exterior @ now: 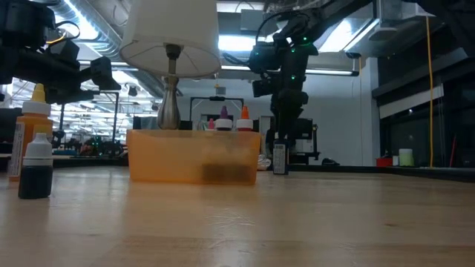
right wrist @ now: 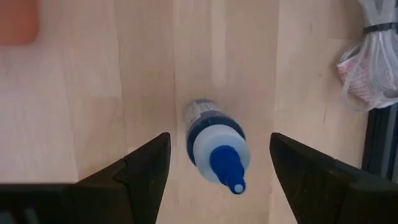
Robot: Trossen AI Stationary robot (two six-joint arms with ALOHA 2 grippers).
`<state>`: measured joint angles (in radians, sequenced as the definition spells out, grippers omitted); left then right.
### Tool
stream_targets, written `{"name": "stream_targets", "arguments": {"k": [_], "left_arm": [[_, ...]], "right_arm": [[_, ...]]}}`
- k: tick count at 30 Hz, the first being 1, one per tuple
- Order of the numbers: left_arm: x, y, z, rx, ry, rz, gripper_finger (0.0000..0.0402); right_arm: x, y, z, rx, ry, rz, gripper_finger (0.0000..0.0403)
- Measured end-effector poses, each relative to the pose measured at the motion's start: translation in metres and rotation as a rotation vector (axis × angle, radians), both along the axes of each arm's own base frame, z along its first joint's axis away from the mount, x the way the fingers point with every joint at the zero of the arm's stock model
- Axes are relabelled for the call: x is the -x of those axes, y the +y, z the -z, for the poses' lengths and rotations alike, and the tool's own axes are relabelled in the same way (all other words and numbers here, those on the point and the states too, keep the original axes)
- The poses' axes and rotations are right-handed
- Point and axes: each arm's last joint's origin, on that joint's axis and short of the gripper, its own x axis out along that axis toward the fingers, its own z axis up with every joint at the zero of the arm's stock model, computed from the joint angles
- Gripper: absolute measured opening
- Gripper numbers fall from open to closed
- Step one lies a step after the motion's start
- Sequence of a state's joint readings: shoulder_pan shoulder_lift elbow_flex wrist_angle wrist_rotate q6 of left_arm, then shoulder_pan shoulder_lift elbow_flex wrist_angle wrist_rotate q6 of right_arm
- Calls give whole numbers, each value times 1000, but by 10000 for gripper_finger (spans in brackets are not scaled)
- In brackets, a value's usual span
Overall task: Pick & Place food coloring
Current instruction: Put the big blue food coloring bottle into the orange bin
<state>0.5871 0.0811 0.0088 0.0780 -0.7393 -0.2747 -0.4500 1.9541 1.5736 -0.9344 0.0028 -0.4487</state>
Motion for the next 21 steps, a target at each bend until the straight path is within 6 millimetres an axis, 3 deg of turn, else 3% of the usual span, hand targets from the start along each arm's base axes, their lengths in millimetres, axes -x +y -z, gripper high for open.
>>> {"name": "stream_targets", "arguments": {"k": [13, 21], "left_arm": [[0, 0, 0, 0, 0, 0, 391], [0, 0, 0, 0, 0, 0, 391]], "right_arm": [[2, 3, 4, -15, 18, -2, 271], [2, 3, 7, -23, 14, 34, 229]]}}
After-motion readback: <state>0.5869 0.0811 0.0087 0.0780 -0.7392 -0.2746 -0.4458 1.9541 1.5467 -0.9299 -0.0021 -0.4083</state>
